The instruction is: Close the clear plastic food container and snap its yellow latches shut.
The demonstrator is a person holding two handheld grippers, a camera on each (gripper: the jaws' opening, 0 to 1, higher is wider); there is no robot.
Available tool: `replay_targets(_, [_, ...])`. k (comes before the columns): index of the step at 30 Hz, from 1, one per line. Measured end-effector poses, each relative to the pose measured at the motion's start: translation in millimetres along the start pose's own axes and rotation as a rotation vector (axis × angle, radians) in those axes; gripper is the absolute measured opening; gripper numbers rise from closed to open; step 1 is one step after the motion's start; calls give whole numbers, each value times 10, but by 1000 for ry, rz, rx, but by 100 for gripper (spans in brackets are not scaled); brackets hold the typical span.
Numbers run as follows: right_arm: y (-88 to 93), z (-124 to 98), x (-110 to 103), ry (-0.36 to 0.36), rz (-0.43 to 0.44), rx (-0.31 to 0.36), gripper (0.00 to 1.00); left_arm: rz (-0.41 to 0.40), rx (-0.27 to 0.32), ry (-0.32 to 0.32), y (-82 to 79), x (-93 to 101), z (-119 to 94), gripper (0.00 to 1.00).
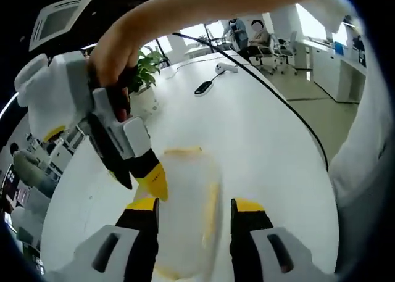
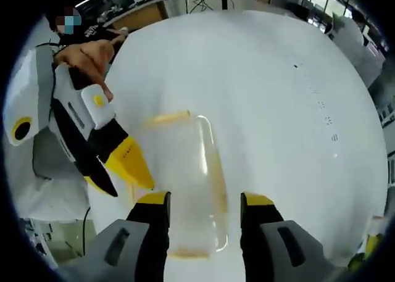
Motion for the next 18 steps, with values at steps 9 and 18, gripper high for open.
replay_targets(9, [203, -259, -32, 18, 9, 107, 48, -71, 56, -69, -52, -188, -98, 71])
replay_targets(18, [363, -327, -186, 27, -27, 185, 64, -40, -79, -97, 184, -316, -132, 87])
Point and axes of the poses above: the point that each gripper's makers call its tool centre point, and the gripper's own axes: z roughly forward along the fingers, x roughly to its right, y roughly out of its underside, the point moved 8 cm from there along -z, roughly backward along the fingers, and after that the axes turned 12 degrees about x, right-handed, at the moved point
